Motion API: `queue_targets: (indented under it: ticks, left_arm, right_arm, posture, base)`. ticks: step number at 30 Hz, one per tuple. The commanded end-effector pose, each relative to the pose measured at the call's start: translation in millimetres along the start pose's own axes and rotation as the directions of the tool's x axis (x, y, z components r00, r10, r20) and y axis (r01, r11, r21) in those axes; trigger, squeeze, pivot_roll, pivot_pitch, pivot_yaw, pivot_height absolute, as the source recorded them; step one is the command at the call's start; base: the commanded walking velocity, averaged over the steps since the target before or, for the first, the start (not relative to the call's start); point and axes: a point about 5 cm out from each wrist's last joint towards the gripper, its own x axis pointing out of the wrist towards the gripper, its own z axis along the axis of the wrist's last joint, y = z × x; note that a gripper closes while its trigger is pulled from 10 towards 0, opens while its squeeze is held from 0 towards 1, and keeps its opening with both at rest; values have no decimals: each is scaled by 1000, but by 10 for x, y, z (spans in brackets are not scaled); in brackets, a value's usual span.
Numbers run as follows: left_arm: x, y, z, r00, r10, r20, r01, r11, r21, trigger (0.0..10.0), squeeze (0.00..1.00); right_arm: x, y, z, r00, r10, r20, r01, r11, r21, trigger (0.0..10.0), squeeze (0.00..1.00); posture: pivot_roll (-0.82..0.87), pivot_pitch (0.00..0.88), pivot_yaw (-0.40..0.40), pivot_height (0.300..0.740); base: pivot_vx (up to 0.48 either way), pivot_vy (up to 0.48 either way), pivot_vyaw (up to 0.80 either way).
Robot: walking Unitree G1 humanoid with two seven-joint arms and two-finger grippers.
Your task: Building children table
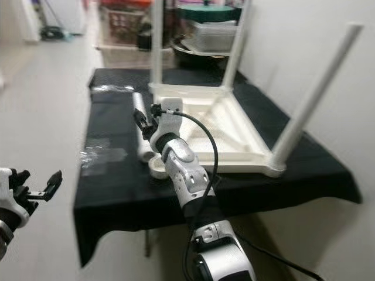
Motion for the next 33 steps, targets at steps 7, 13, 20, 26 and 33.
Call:
queue_targets:
  ticks: [7, 13, 20, 26, 33]
  left_arm:
    - [53, 4, -17, 999, 51, 8, -51, 998, 22, 10000, 0]
    - [111, -4, 20, 997, 74, 28, -75, 997, 12, 10000, 0]
    - [135, -31, 19, 997, 66, 31, -66, 998, 19, 10000, 0]
    - [137, -40, 13, 998, 63, 29, -64, 998, 22, 10000, 0]
    - [144, -48, 10, 998, 62, 29, -63, 998, 22, 10000, 0]
  right_arm:
    - [-68, 166, -174, 998, 59, -24, -59, 998, 8, 10000, 0]
    - [-74, 145, -175, 999, 44, -29, -44, 999, 9, 10000, 0]
    - [-82, 117, -170, 999, 26, -29, -27, 999, -19, 10000, 0]
    - [-94, 16, -158, 999, -33, -12, 33, 999, -1, 10000, 1000]
    - [-93, -18, -141, 999, -45, -10, 45, 999, -7, 10000, 98]
  posture:
    - [120, 0, -109, 740]
    - [119, 0, -106, 740]
    - [119, 0, -102, 740]
    - [120, 0, -103, 740]
    - [119, 0, -102, 740]
  base:
    - [0, 0, 748]
    - [104, 0, 103]
    - [333, 0, 0]
    - [334, 0, 0]
    - [331, 0, 0]
